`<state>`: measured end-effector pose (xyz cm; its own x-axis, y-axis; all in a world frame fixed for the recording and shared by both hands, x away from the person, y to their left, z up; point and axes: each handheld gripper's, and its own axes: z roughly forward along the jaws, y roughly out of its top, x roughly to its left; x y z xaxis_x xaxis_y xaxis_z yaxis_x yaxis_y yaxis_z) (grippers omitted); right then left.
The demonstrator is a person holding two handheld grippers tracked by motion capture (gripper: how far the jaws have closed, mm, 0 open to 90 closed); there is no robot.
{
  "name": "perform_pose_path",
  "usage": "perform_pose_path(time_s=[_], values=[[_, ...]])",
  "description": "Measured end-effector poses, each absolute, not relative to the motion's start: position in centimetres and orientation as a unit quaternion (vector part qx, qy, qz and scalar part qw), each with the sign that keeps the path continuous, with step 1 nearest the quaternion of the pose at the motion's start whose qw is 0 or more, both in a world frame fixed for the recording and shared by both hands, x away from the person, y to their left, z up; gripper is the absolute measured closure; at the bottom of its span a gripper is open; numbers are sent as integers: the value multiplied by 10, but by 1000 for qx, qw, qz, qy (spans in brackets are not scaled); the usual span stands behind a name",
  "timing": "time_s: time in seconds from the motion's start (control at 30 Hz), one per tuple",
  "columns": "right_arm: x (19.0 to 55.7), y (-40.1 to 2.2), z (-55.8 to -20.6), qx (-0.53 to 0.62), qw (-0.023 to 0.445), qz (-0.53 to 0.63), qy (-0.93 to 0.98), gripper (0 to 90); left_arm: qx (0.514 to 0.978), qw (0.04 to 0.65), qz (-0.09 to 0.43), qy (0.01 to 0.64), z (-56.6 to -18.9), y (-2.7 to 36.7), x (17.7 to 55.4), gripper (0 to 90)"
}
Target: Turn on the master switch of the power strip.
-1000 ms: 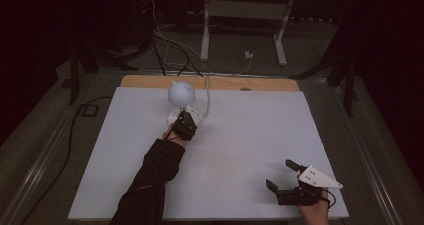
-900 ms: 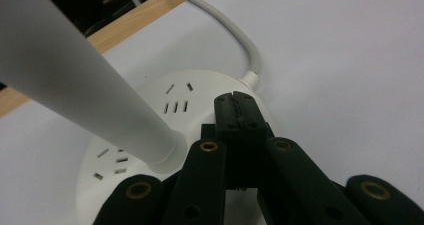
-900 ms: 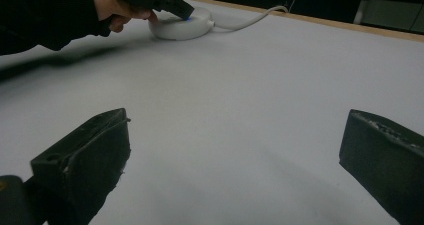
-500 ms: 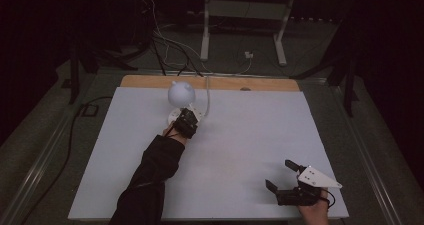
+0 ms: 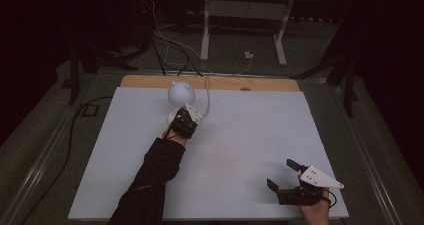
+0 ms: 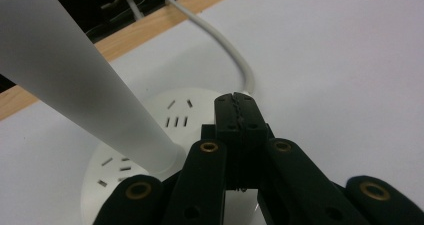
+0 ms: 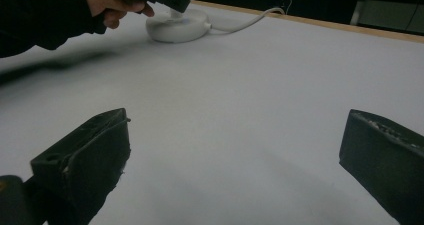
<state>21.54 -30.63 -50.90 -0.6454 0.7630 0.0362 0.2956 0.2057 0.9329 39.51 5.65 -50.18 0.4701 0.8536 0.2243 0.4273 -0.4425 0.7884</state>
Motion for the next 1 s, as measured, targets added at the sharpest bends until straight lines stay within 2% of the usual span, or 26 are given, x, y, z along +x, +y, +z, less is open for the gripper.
perform_pose_path(time_s=[0.6, 0.63, 0.7, 0.83, 0.93, 1.0], values=[[214, -306, -508, 356, 226, 521, 742, 0, 790, 375, 245, 418, -480, 61, 382, 900], [214, -306, -508, 357, 226, 521, 742, 0, 790, 377, 241, 418, -479, 61, 381, 839], [214, -306, -508, 357, 226, 521, 742, 0, 793, 380, 231, 417, -478, 63, 379, 830], [214, -306, -508, 356, 226, 521, 742, 0, 801, 384, 209, 408, -477, 64, 375, 729], [215, -305, -508, 356, 225, 521, 742, 0, 810, 384, 197, 396, -476, 63, 373, 630], [215, -305, -508, 356, 225, 521, 743, 0, 814, 382, 191, 394, -476, 63, 372, 514]])
